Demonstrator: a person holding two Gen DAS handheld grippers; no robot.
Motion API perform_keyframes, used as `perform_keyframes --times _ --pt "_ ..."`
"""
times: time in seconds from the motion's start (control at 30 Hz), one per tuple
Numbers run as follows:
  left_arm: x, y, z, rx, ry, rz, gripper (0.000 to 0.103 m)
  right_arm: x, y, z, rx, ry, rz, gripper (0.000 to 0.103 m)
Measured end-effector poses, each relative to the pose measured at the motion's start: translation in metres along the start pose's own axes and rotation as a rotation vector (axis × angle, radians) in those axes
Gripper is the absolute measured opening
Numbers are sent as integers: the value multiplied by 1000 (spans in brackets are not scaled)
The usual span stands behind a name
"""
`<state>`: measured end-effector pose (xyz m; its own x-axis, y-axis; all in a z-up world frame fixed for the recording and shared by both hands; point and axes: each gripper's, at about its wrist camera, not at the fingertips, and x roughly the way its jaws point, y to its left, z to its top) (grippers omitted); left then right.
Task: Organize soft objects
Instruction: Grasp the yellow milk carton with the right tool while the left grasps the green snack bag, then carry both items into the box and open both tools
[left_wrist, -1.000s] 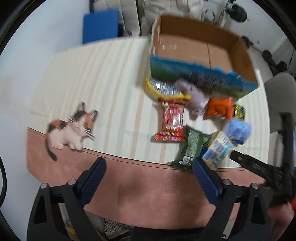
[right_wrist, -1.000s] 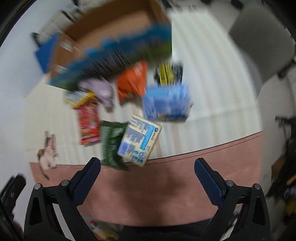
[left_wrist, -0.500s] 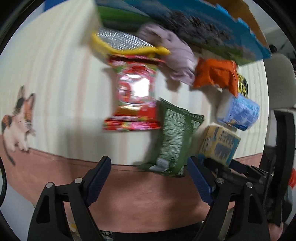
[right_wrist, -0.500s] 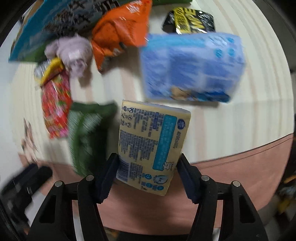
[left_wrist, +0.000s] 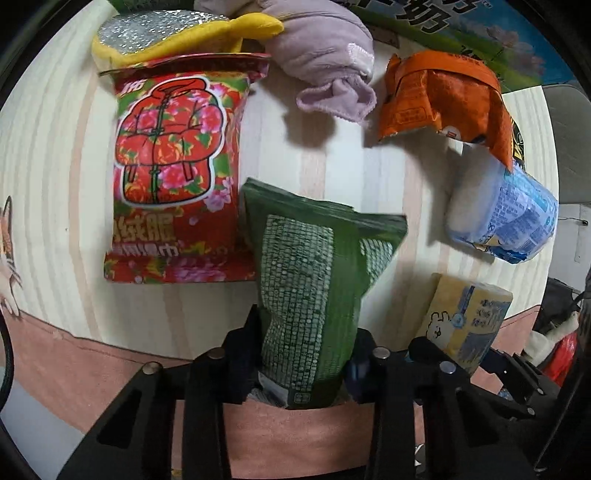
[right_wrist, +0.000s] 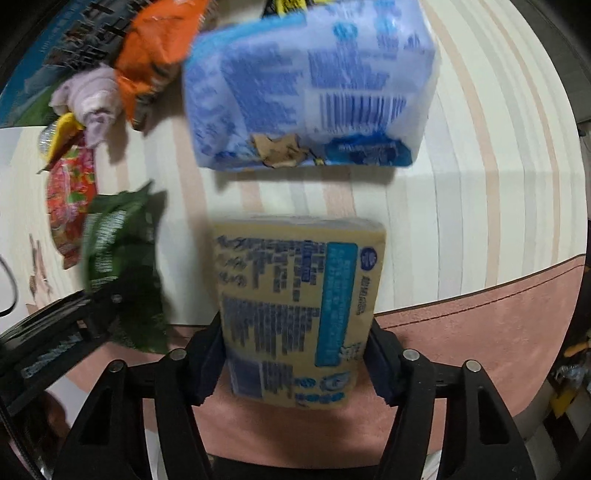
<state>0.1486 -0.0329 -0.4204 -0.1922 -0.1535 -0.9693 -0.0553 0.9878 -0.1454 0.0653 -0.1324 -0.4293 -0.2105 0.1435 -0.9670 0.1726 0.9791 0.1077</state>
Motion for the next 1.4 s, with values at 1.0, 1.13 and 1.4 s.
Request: perform_keyframes --times 1.0,1.13,1.4 --pt "-212 -15 186 -16 -234 -250 30 -238 41 112 -256 -386 125 65" --pt "-179 -16 242 -27 -140 -252 30 -216 58 196 -222 -325 84 65" --pt "-148 -33 287 18 -42 -274 30 -168 87 300 -202 -232 12 65"
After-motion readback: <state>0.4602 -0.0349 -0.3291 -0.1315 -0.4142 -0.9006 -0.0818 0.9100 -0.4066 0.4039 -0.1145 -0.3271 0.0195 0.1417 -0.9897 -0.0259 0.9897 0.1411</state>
